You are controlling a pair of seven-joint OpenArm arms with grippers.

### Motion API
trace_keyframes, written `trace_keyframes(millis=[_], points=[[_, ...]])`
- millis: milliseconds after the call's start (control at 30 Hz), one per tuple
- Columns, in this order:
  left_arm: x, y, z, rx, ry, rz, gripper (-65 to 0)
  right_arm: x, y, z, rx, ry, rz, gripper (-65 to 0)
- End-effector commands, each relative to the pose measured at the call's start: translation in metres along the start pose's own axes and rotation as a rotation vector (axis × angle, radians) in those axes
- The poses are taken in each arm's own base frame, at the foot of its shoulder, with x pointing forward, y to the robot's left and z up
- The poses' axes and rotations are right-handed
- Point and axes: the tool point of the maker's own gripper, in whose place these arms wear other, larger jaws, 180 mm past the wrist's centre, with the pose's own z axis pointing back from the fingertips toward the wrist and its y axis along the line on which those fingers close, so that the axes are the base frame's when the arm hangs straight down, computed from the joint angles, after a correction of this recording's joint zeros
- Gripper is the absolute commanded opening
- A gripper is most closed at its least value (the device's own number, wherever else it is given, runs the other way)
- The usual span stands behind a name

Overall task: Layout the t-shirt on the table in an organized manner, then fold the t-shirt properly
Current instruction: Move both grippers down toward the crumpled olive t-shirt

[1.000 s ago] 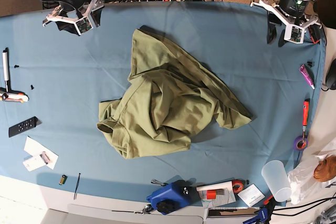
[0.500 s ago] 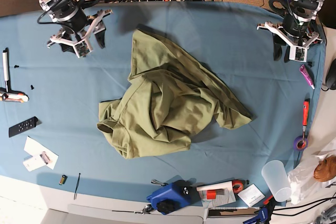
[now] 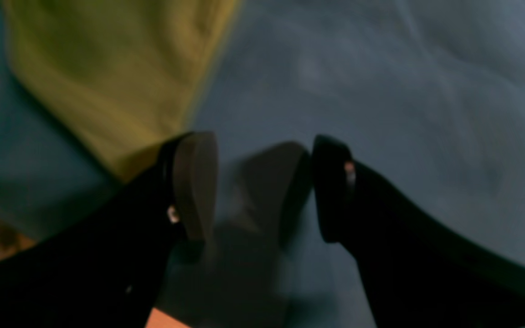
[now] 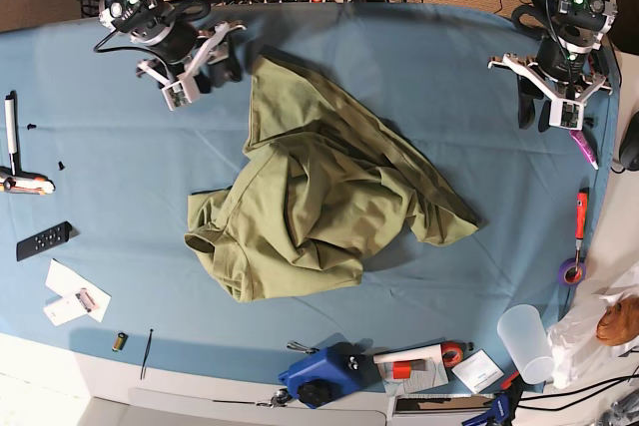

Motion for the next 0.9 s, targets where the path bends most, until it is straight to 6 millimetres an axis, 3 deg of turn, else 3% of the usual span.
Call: trace_keyframes(millis=[0, 167, 400, 500, 667, 867], points=[[0.011, 0.002, 0.002, 0.002, -0.042, -0.009, -46.4, 0.011, 0.004, 0.000, 0.020, -0.049, -0.012, -32.5], [0.012, 0.002, 0.002, 0.002, -0.044, -0.009, -46.4, 0.008, 0.019, -0.016, 0.065, -0.039, -0.054, -32.6], [0.012, 0.001, 0.002, -0.003, -0.047, -0.001, -46.4, 0.004, 0.057, -0.031, 0.162, -0.010, -0.002, -32.9], [0.013, 0.000, 0.002, -0.007, -0.049, 0.007, -46.4, 0.004, 0.075, -0.034, 0.209, -0.012, 0.016, -42.6], [0.012, 0.000, 0.002, -0.006, -0.049, 0.009, -46.4, 0.009, 0.095, -0.037, 0.243, -0.039, 0.011, -65.0], [0.013, -0.002, 0.003, -0.014, -0.054, 0.026, -46.4, 0.038, 0.126, -0.048, 0.305, -0.112, 0.149, -65.0]])
